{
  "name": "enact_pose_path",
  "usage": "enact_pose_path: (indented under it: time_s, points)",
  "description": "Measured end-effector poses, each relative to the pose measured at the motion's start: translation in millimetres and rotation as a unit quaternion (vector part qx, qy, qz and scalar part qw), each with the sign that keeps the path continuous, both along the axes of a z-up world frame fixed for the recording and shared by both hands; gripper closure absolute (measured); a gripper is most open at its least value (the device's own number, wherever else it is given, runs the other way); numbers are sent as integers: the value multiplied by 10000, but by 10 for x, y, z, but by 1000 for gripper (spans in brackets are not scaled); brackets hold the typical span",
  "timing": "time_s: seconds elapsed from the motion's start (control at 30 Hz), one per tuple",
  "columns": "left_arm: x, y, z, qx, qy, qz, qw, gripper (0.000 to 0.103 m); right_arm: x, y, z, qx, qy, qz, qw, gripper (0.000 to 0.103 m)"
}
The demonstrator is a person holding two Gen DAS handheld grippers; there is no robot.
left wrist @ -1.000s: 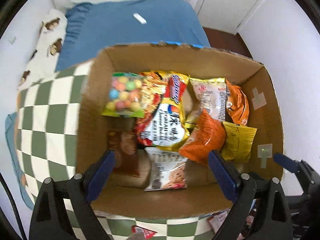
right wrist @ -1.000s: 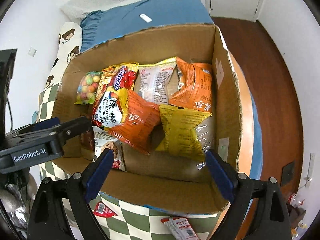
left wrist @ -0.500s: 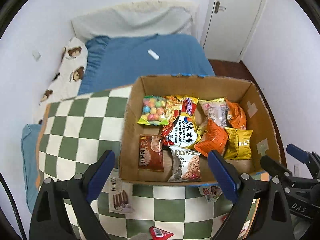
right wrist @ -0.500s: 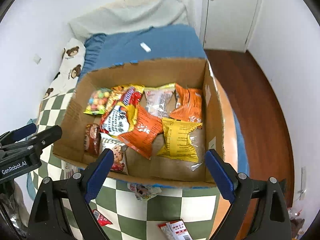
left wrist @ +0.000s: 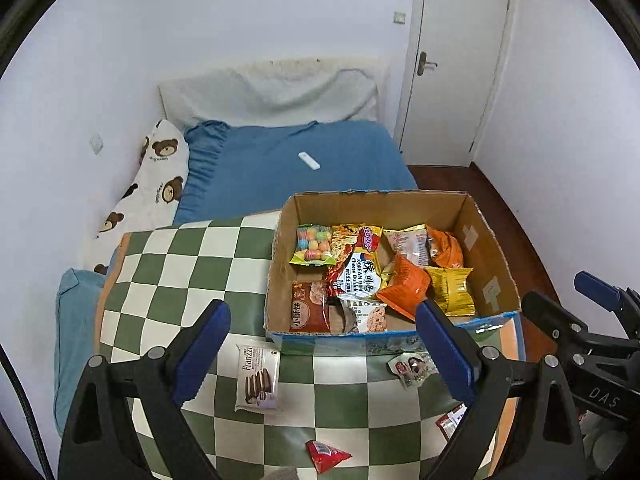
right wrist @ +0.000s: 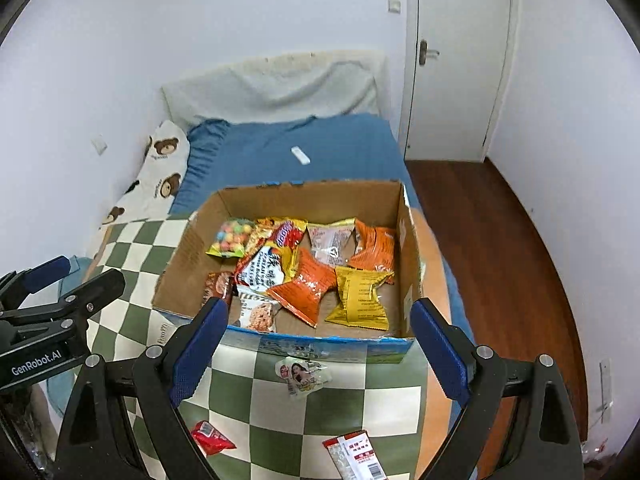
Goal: Organize snacks
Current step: 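Grasp the small red packet with left gripper while right grasps the white-red spicy strip pack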
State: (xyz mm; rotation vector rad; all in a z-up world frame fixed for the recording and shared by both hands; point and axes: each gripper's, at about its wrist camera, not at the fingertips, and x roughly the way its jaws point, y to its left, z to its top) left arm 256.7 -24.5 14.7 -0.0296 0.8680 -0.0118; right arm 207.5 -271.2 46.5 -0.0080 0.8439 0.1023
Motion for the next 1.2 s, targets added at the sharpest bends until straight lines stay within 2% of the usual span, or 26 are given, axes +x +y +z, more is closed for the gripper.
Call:
enact_pose_path:
  time_s: [0.1,0.2,0.3,0.37,0.47,0.53,0.63,0.7,0.73,0.8,0.87,0.9,0.97,1.1,1.17,1.2]
  points:
    - [-107,15,32,-60,-1,-4,10000,8,-129,1,82,97,-110,27,9999,8]
    - [-223,55,-56,-73,107,33,9999,8,-225,-24,58,253,-3,71,9997,8]
    - [-341,121,-347,-40,488,129,9987,8,-325,-111,-175,437,353,89,9984,8]
    - [-415,170,-650,-1,911,189,9957,8,-397,-213,-497,457,751,-36,9961,8]
    - [-515,239,-1218,-75,1699,242,9851,8,-473,-379,-1027,546,1378,-178,9888,8]
    - [-587,249,-1642,-194,2282,251,9731,8,-538,-499,-1438,488,1814,-287,9818,8]
    - [-658,233,-2224,-580,3043,275,9504,8,-608,-653,-1972,555,2370,-390,9691,8]
    - [-684,209,-2498,-761,3297,310,9405,12,-644,-707,-2240,555,2558,-412,9643,8]
    - [-688,184,-2607,-810,3389,329,9368,15,-658,-718,-2377,495,2661,-388,9619,8]
    - [-676,142,-2732,-905,3426,363,9344,18,-673,-732,-2593,470,2800,-358,9582,8]
    - [-650,102,-2801,-914,3378,396,9359,19,-670,-755,-2765,452,2904,-421,9549,9]
    - [-631,72,-2829,-898,3356,397,9369,25,-671,-762,-2829,466,2928,-450,9540,10]
    - [-598,26,-2861,-886,3361,359,9370,32,-682,-758,-2872,475,2952,-617,9523,11]
    - [-558,-81,-2928,-771,3386,273,9374,33,-718,-618,-2784,1003,3022,-544,9464,11]
    - [-562,-118,-2956,-723,3387,263,9377,33,-736,-559,-2751,922,3007,-474,9481,11]
    - [-567,-134,-2963,-711,3365,260,9386,36,-745,-546,-2752,856,3013,-451,9486,11]
